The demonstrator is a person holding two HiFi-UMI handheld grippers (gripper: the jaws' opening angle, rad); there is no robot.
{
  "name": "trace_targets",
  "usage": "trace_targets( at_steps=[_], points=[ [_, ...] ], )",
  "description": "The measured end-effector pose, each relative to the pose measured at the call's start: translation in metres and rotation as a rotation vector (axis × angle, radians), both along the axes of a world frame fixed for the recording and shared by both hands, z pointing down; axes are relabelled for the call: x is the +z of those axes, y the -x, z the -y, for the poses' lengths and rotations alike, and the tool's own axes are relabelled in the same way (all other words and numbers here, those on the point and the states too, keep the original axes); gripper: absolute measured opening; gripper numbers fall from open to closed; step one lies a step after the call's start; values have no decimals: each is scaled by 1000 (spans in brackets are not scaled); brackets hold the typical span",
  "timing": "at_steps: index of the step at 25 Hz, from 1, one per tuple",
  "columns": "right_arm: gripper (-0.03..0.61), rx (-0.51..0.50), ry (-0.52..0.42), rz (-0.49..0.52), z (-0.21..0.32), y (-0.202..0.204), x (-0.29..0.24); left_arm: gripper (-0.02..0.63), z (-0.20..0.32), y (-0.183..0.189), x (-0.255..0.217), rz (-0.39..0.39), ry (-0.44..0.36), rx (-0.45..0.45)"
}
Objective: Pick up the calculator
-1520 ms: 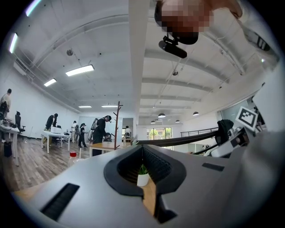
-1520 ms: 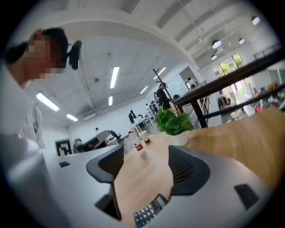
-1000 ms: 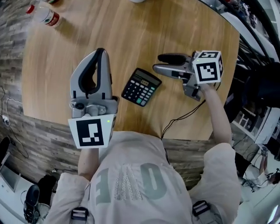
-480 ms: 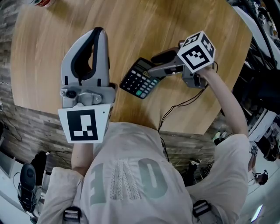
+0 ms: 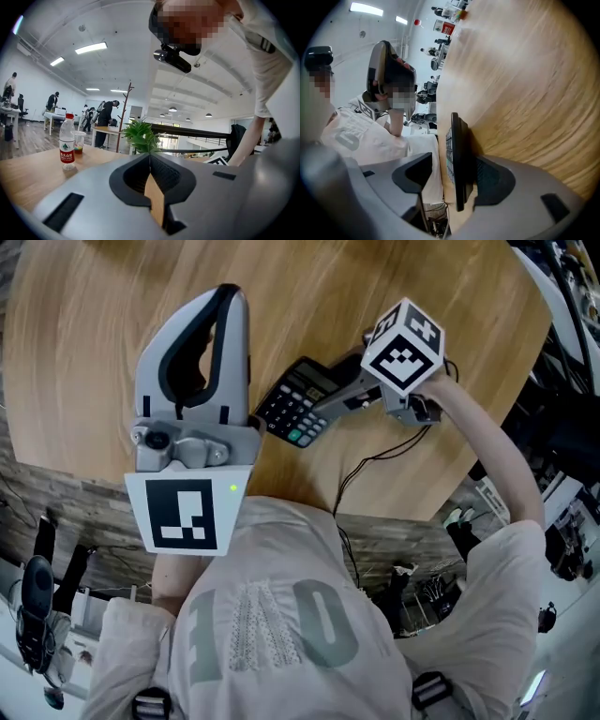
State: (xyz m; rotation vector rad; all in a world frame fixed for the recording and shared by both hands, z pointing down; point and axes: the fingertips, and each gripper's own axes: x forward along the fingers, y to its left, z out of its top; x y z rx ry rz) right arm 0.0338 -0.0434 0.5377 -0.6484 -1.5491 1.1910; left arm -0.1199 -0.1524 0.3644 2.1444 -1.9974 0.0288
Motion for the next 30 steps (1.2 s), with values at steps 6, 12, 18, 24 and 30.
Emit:
trace_targets(
  at_steps=[6, 12, 18, 24, 30],
  points=[
    [228, -87, -39, -19, -3, -3, 2, 9, 3, -6, 2, -27, 0, 7],
    [169, -166, -105, -27, -3, -8, 7, 9, 5, 0, 1, -42, -1, -10],
    [124, -150, -133, -65, 1, -9, 13, 9, 3, 9, 2, -44, -6, -34],
    [115, -148, -176, -92, 3, -10, 14, 9, 1, 13, -4, -44, -23, -46],
    [109, -147, -220, -107, 6, -7, 11, 9, -5, 17, -12, -51, -44, -60]
  ],
)
